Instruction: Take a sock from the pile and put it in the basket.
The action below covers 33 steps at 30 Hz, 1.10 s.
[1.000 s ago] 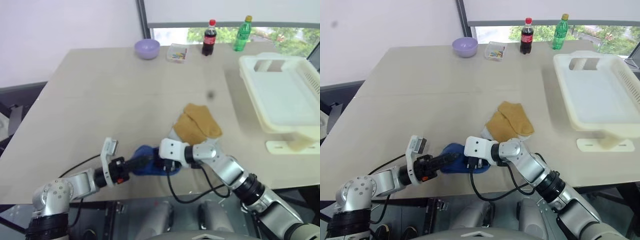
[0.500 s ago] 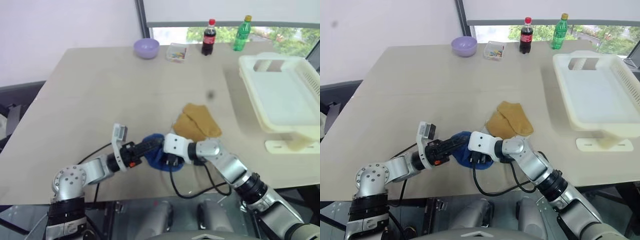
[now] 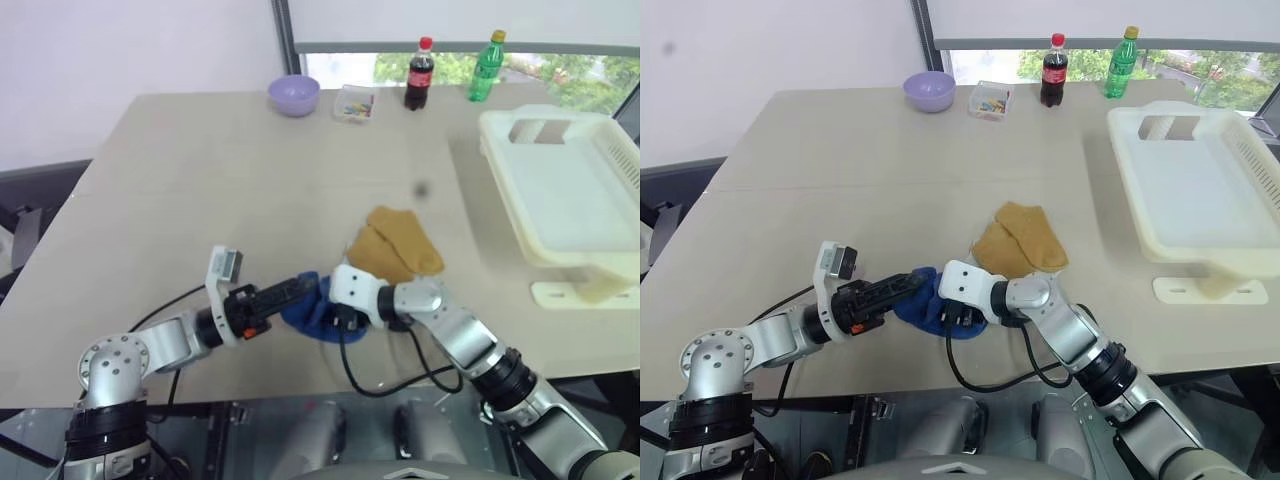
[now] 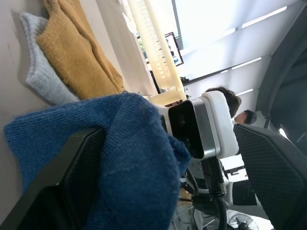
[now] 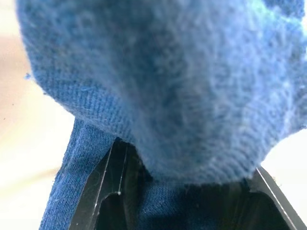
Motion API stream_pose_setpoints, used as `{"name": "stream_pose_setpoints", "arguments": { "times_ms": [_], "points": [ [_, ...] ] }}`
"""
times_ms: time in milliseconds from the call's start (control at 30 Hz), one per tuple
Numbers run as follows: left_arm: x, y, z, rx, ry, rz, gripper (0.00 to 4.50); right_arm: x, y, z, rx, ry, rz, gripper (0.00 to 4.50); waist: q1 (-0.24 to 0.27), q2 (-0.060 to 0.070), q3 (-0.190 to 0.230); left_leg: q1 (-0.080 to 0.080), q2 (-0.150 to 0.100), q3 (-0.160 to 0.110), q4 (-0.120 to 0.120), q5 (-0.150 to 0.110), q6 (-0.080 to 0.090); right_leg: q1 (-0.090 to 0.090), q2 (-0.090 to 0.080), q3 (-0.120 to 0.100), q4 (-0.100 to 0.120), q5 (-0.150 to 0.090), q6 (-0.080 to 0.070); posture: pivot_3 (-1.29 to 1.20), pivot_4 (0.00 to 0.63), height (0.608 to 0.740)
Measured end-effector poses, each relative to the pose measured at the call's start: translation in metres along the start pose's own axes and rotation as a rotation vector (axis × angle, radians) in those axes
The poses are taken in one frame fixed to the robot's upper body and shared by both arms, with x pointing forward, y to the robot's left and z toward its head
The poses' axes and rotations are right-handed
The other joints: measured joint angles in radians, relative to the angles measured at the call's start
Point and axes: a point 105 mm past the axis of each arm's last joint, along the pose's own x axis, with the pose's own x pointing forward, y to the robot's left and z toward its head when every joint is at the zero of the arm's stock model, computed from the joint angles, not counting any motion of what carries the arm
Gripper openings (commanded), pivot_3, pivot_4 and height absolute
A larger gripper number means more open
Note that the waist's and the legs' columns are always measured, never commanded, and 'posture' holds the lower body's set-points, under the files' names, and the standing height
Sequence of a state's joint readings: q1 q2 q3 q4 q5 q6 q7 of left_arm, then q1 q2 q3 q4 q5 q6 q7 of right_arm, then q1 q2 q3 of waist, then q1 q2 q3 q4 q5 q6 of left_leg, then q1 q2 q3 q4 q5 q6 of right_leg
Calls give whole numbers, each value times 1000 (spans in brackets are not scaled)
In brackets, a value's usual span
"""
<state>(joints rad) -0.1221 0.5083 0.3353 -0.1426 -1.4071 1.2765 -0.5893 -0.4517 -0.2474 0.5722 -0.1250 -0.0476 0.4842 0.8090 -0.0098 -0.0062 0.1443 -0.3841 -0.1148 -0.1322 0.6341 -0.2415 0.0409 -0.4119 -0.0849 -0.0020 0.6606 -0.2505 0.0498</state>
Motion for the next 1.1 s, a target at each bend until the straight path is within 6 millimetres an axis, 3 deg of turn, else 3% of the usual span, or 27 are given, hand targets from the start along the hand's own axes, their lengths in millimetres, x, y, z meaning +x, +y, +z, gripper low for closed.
{"name": "stream_pose_setpoints", "arguments": {
  "times_ms": [167, 367, 667, 833, 967, 1067, 1100],
  "points": [
    [14, 1, -5, -7, 15, -25, 4500, -15, -4, 7, 91, -8, -21, 1970, 0, -3, 3, -2, 0, 0, 0, 0, 0, -2, 0, 0, 0, 0, 0, 0, 150, 740],
    [20, 9, 3, 29, -11, 9, 4500, -36, 0, 8, 110, 31, -18, 1970, 1, -3, 3, -3, 0, 0, 0, 0, 0, -2, 0, -1, -1, 0, 0, 0, 150, 740],
    [29, 12, 2, 32, -2, 2, 4500, -42, 9, 1, 171, 41, -10, 1970, 1, -6, 6, -5, 0, -1, 0, 0, 1, -3, 0, -1, -1, 0, 0, 0, 150, 740],
    [32, 10, -2, 27, 9, -22, 4500, -74, 1, -4, 234, 53, -79, 1970, 9, -6, 6, -9, 0, -1, 2, 0, 1, -5, -1, -2, -2, 0, 0, 0, 150, 740],
    [39, 11, -11, 25, 53, -26, 4500, -88, 6, 9, 317, -11, -63, 3188, 10, -6, 6, -10, 0, -2, 2, 1, 2, -6, -1, -2, -2, 0, 0, 0, 150, 740],
    [44, 13, -18, 43, 97, -20, 4500, -101, 9, 5, 393, -17, -68, 4487, 16, -7, 7, -10, 0, -1, 2, 2, 3, -6, -1, -2, -2, 0, 0, 0, 150, 740],
    [44, 13, -19, 46, 99, -19, 4500, -102, 8, 5, 403, -16, -74, 4487, 16, -7, 7, -10, 0, -1, 2, 2, 3, -6, -1, -2, -2, 0, 0, 0, 150, 740]
  ]
}}
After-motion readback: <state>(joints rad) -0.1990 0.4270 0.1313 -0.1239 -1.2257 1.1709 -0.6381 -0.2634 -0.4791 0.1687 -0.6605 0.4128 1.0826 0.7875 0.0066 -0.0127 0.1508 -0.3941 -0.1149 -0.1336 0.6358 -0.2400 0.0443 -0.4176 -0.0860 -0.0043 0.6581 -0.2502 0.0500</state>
